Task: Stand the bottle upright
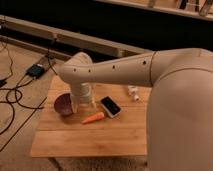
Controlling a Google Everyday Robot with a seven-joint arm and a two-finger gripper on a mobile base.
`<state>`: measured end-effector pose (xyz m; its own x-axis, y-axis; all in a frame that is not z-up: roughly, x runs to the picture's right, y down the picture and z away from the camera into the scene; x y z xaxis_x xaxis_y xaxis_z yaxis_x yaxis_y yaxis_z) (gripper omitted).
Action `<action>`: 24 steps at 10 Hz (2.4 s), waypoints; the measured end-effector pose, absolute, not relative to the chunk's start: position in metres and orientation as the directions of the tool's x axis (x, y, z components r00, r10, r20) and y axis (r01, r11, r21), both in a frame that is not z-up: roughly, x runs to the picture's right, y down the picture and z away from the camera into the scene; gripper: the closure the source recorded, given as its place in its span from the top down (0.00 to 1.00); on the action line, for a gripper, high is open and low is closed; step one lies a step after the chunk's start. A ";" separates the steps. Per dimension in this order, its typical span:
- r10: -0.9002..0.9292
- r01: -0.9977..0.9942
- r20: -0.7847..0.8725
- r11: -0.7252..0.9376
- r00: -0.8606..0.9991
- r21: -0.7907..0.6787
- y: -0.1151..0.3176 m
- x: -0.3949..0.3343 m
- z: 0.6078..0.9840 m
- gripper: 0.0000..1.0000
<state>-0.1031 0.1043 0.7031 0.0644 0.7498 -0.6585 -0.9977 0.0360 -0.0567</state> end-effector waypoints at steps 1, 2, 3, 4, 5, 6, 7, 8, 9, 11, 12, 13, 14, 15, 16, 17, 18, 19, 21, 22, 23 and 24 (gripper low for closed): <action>0.750 -0.998 -0.658 0.036 0.065 -0.057 0.104 -0.103 0.703 0.65; 0.750 -0.998 -0.659 0.036 0.064 -0.057 0.104 -0.103 0.703 0.65; 0.750 -0.998 -0.658 0.036 0.064 -0.057 0.104 -0.103 0.703 0.65; 0.750 -0.998 -0.658 0.036 0.064 -0.057 0.104 -0.103 0.703 0.65; 0.750 -0.998 -0.658 0.036 0.064 -0.057 0.104 -0.103 0.703 0.65; 0.750 -0.998 -0.658 0.036 0.065 -0.057 0.104 -0.103 0.703 0.65; 0.750 -0.998 -0.658 0.036 0.065 -0.057 0.104 -0.103 0.703 0.65; 0.750 -0.998 -0.659 0.036 0.064 -0.057 0.104 -0.103 0.703 0.65; 0.750 -0.998 -0.658 0.036 0.064 -0.057 0.104 -0.103 0.703 0.65; 0.750 -0.998 -0.659 0.036 0.064 -0.057 0.104 -0.103 0.703 0.65; 0.750 -0.998 -0.659 0.036 0.064 -0.057 0.104 -0.103 0.703 0.65; 0.750 -0.998 -0.659 0.036 0.064 -0.057 0.104 -0.103 0.703 0.65; 0.750 -0.998 -0.659 0.036 0.064 -0.057 0.104 -0.103 0.703 0.65; 0.749 -0.998 -0.660 0.033 0.062 -0.056 0.104 -0.103 0.704 0.65; 0.748 -0.998 -0.661 0.026 0.059 -0.059 0.100 -0.099 0.710 0.65; 0.748 -0.998 -0.661 0.025 0.059 -0.060 0.094 -0.091 0.719 0.65; 0.745 -0.997 -0.663 0.032 0.067 -0.066 0.084 -0.074 0.736 0.65; 0.744 -0.997 -0.664 0.039 0.075 -0.069 0.079 -0.063 0.747 0.65; 0.736 -0.994 -0.668 0.064 0.109 -0.091 0.065 -0.024 0.785 0.65; 0.731 -0.992 -0.671 0.072 0.125 -0.107 0.058 -0.007 0.804 0.65; 0.728 -0.989 -0.670 0.079 0.141 -0.122 0.047 0.015 0.825 0.65; 0.727 -0.988 -0.670 0.081 0.148 -0.131 0.040 0.027 0.837 0.65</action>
